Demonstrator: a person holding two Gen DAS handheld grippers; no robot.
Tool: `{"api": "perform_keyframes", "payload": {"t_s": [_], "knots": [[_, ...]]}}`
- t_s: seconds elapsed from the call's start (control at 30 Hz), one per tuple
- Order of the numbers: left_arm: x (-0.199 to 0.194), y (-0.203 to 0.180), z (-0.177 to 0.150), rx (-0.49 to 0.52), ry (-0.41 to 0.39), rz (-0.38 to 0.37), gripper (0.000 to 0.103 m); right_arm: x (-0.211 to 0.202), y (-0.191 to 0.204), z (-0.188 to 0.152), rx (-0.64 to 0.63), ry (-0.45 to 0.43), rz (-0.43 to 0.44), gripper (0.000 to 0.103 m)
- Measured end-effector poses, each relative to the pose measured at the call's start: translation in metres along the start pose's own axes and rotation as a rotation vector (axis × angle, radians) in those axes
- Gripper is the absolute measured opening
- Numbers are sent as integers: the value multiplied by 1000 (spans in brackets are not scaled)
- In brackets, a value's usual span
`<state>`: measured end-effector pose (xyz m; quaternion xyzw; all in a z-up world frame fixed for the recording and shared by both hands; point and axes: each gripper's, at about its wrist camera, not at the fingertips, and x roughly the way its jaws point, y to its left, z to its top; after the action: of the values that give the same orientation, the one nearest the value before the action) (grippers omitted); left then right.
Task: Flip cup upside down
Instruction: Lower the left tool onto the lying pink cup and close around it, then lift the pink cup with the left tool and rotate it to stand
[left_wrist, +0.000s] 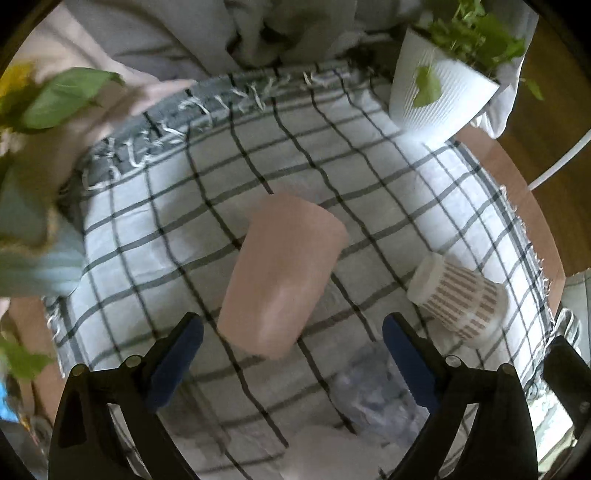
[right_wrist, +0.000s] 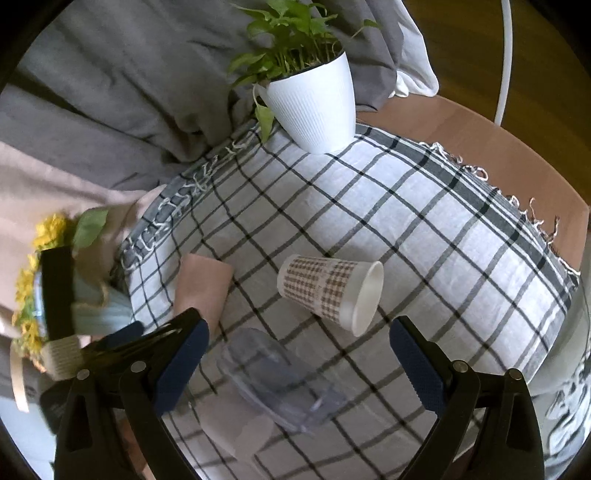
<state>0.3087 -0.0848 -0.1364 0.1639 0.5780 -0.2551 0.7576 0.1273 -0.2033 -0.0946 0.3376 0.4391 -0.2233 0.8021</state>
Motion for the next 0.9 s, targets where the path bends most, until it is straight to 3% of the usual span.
{"api": "perform_keyframes", "payload": {"t_s": [0.23, 0.43, 0.63, 0.9], "knots": [[40, 4, 15, 66, 77, -15, 97, 12, 13, 6, 60, -6, -73, 99], [61, 4, 20, 112, 114, -15, 88, 23, 16, 6, 91, 10, -108, 99], [75, 2, 25, 152, 117, -2, 73, 29, 18, 6, 103, 14, -136, 99], [79, 16, 26, 102, 89, -54, 73, 34, 21, 7, 92, 10, -161, 99]]}}
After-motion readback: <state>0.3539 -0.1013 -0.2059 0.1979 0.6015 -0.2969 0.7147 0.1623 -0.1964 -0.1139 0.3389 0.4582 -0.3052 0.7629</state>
